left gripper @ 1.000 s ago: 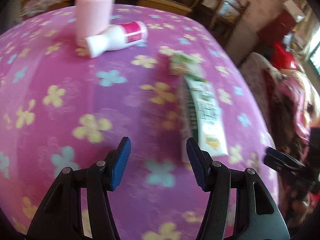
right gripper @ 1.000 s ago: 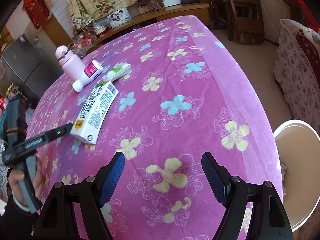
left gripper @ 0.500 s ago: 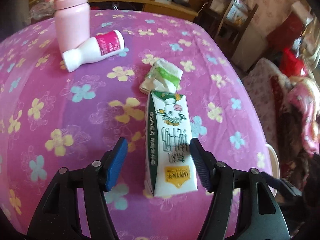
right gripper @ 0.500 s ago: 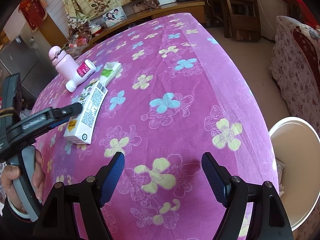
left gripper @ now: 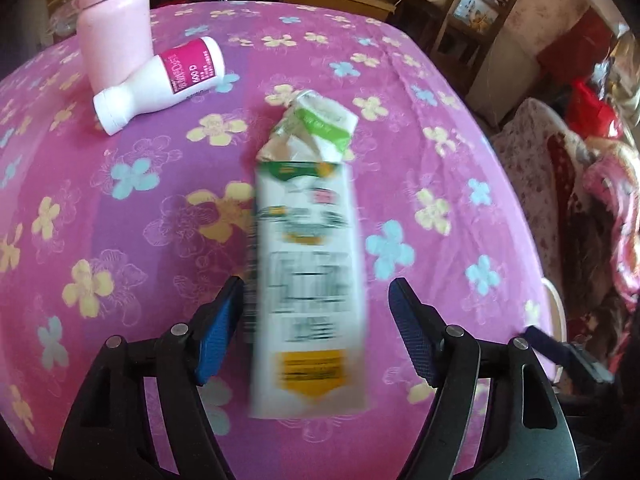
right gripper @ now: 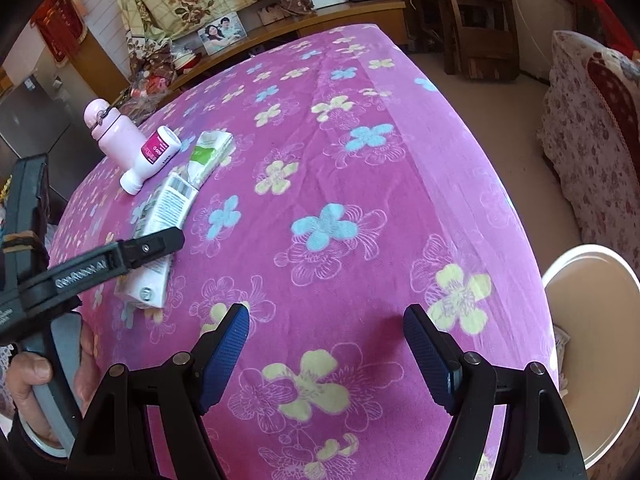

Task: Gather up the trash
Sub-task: 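Grasp the milk carton with the left tool while the right tool grasps the green-white wrapper, then carry the carton and wrapper over the white bin and open both tools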

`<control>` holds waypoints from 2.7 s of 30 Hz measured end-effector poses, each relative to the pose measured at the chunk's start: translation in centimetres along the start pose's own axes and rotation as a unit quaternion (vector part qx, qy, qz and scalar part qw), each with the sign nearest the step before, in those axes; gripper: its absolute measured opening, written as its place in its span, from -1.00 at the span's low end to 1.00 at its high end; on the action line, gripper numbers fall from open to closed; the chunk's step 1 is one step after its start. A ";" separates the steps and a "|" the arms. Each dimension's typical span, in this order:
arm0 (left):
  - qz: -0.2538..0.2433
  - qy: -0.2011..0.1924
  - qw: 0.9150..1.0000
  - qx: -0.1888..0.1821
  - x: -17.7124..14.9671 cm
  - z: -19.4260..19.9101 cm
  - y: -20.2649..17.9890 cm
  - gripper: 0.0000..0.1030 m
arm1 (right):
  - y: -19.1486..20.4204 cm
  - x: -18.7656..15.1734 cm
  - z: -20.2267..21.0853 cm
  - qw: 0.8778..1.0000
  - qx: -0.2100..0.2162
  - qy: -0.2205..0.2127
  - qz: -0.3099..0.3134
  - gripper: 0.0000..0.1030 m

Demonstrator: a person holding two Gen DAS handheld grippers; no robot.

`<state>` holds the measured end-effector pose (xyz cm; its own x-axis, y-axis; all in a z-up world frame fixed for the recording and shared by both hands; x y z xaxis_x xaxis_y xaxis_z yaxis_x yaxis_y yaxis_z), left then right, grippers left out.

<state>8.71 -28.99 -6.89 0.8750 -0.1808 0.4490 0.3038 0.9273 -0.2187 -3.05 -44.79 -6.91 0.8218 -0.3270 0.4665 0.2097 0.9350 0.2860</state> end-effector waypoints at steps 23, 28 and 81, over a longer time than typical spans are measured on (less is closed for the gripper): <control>0.049 -0.048 0.996 0.057 -0.8 5.1 11.6 -0.03 | 10.3 9.5 -8.7 0.999 0.019 -0.013 0.036 0.57; 0.056 -0.052 0.996 0.052 -1.0 5.0 12.5 -0.03 | 12.3 12.3 -11.8 0.999 -0.011 -0.012 0.039 0.60; -0.090 -0.058 0.993 -0.041 -11.5 10.0 -11.7 -0.03 | -2.6 -6.2 12.5 0.993 -0.047 -0.098 0.046 -0.24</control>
<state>-8.65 -34.53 -0.83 0.7558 -0.2985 0.5828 0.4853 0.8529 -0.1925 -15.29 -46.91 -0.05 0.7223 -0.2523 0.6439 0.1960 0.9676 0.1593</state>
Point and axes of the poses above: each gripper's, at about its wrist camera, not at the fingertips, and z roughly against the way its jaws point, y to its left, x to its top, the point moved 10 cm from there along -z, roughly the way its jaws point, and after that the axes turned 1 degree about -y, right-handed, at the moved point
